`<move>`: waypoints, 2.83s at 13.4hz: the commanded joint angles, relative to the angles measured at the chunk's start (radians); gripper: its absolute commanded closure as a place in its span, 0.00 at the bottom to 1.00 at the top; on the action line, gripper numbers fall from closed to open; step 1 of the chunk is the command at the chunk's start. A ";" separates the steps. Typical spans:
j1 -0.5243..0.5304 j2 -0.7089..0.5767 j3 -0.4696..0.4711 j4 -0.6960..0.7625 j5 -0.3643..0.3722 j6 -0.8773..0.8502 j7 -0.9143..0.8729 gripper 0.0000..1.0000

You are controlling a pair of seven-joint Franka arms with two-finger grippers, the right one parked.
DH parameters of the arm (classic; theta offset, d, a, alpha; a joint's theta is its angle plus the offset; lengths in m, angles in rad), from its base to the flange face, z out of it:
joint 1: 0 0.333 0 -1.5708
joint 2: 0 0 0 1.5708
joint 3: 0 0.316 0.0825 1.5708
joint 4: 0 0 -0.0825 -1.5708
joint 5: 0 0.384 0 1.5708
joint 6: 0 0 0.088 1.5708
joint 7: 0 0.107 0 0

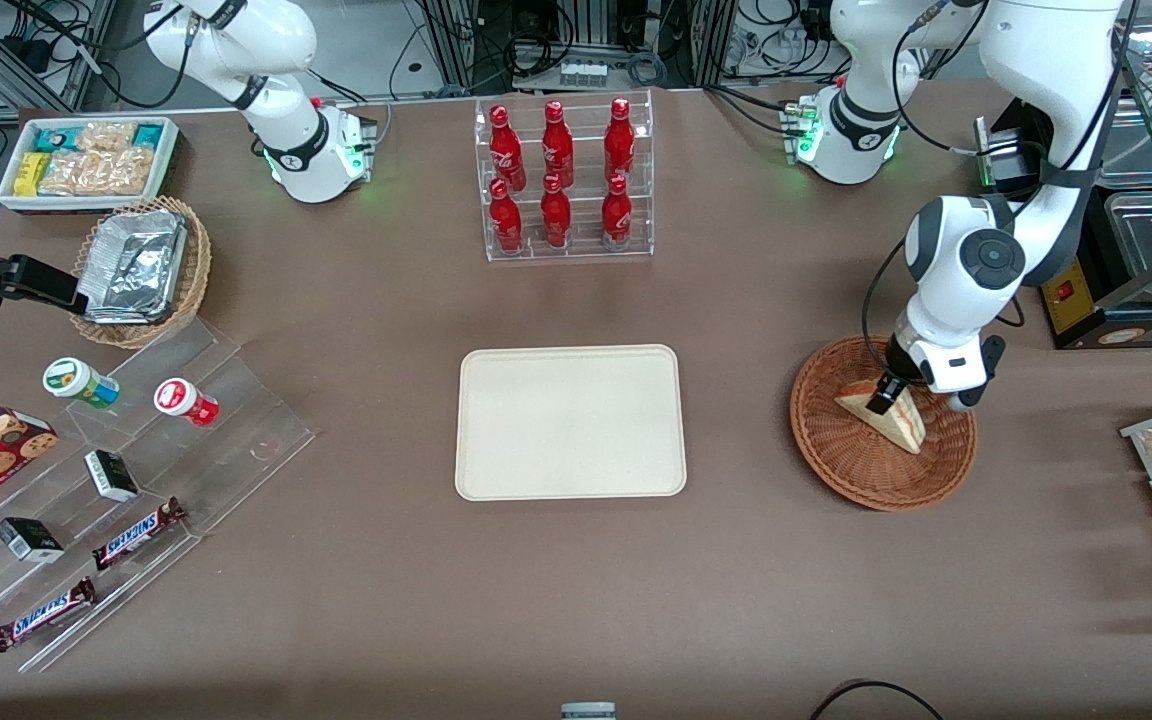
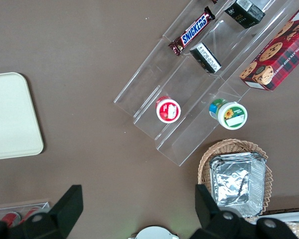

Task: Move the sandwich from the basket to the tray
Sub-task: 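Lower the left gripper and close it on the sandwich wedge, then lift the sandwich and carry it over the cream tray, then lower the sandwich onto the tray and open the left gripper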

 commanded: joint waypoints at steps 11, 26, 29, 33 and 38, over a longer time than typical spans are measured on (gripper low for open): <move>-0.266 -0.130 -0.038 0.511 0.033 -0.904 0.061 1.00; -0.766 0.440 -0.038 0.930 0.024 -0.641 0.054 1.00; -0.765 0.517 -0.034 0.958 0.030 -0.540 0.065 1.00; -0.766 0.589 -0.032 1.005 0.032 -0.507 0.064 1.00; -0.760 0.610 -0.031 1.013 0.092 -0.504 0.096 0.72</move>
